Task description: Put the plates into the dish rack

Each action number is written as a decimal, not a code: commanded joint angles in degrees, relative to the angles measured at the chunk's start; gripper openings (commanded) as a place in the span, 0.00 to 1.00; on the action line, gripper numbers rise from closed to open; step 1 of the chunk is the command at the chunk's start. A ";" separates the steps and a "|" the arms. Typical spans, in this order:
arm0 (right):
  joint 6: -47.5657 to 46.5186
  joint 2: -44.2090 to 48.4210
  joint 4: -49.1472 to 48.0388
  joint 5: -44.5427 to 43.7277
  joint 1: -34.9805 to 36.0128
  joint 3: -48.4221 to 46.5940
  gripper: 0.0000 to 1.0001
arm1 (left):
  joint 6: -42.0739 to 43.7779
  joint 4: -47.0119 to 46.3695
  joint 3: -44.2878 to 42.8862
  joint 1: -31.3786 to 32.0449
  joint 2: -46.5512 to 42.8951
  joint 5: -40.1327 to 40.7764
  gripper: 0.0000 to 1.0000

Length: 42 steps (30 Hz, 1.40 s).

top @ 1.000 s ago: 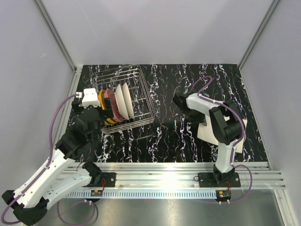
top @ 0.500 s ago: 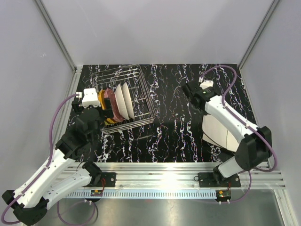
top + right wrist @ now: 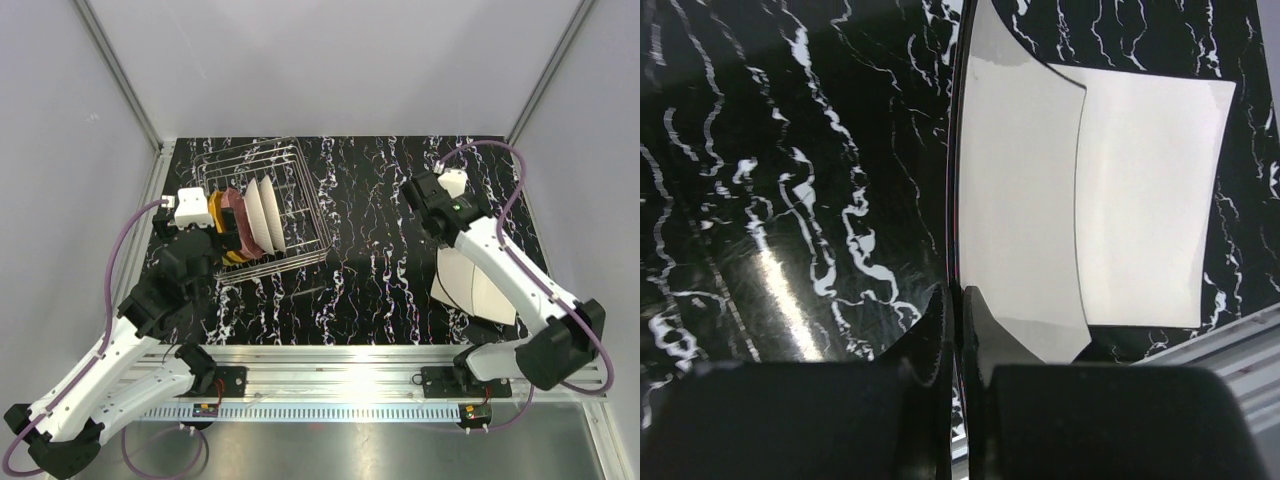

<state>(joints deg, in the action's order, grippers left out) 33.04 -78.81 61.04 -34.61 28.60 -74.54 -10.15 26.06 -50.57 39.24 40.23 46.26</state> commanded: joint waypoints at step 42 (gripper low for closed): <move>-1.31 28.80 -21.91 14.46 -3.20 5.99 0.00 | -2.33 1.71 -5.07 -0.22 5.48 -6.63 0.99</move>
<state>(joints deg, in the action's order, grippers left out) 32.32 -52.10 53.10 -23.99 25.69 -67.02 -11.73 27.90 -53.04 39.24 45.65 40.14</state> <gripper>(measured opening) 0.028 0.987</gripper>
